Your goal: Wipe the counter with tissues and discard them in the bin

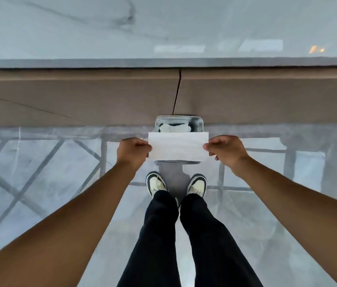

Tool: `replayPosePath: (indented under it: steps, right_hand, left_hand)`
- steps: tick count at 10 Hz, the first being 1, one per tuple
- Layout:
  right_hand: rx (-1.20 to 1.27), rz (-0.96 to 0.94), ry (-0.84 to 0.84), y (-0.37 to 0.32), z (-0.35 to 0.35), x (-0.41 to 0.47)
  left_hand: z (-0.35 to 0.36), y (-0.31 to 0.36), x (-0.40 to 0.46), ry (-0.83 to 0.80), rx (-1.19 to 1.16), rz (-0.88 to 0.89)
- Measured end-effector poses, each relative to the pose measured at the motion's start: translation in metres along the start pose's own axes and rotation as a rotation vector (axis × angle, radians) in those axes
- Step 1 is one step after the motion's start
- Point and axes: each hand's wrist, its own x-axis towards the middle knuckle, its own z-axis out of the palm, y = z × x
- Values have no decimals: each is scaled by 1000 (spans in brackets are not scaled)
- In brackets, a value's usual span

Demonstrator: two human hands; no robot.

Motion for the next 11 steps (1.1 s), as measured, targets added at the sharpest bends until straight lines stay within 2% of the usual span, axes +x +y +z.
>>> replayPosePath:
  steps: [2, 4, 7, 11]
  right_hand:
    - [-29, 29, 41, 35, 29, 64]
    - [-120, -1, 77, 49, 39, 108]
    - [-239, -49, 116, 46, 56, 131]
    - [-143, 14, 202, 39, 62, 130]
  left_hand:
    - [40, -29, 63, -13, 85, 29]
    - [67, -27, 104, 18, 170, 59]
    - [87, -17, 114, 119, 280, 82]
    - [88, -16, 112, 179, 242, 102]
